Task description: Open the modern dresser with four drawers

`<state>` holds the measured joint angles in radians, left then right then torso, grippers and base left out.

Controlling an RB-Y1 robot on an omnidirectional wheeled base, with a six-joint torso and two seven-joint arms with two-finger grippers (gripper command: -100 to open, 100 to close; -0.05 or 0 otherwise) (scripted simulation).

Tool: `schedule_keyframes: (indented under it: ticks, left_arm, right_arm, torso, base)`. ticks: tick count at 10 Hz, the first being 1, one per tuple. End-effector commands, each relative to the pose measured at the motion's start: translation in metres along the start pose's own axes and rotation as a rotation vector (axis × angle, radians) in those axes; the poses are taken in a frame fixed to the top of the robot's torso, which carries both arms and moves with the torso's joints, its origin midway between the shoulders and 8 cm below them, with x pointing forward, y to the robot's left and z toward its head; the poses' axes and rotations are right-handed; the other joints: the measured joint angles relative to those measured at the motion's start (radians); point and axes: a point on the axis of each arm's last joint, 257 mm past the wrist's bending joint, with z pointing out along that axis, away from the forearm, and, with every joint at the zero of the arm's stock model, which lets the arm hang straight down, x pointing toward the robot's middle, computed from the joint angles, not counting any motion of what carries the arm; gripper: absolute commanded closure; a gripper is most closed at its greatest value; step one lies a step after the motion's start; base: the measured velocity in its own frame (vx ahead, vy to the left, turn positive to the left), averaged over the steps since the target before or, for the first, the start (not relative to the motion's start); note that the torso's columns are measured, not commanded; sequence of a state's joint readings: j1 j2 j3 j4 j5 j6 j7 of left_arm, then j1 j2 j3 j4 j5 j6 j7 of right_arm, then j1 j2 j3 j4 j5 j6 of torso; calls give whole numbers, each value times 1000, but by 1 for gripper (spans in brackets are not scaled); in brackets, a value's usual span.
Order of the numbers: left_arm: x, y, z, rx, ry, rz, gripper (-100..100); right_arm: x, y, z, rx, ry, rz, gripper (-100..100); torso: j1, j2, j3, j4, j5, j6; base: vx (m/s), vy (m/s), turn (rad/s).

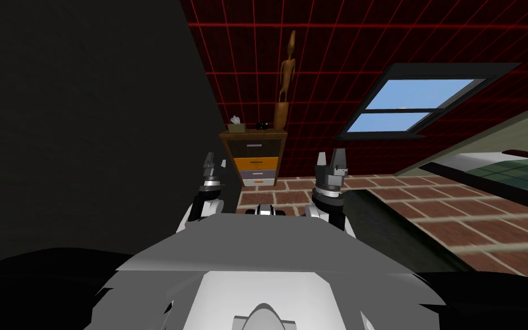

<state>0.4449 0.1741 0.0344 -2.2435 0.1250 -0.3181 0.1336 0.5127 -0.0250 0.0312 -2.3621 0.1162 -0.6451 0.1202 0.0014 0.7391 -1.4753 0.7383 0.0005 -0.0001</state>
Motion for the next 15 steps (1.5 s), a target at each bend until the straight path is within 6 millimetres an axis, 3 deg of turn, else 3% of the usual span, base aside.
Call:
schedule_keyframes:
  ticks: [1, 15]
  left_arm:
    - [-2, 16, 3, -51, -4, 2, -100]
    - [-12, 84, 7, -287, -52, -17, -100]
  right_arm:
    - [0, 0, 0, 0, 0, 0, 0]
    - [0, 0, 0, 0, 0, 0, 0]
  torso:
    - [-1, -1, -1, 0, 0, 0]
    - [-2, -2, -1, 0, -1, 0]
  base:
    - [120, -32, -6]
    - [105, -27, -5]
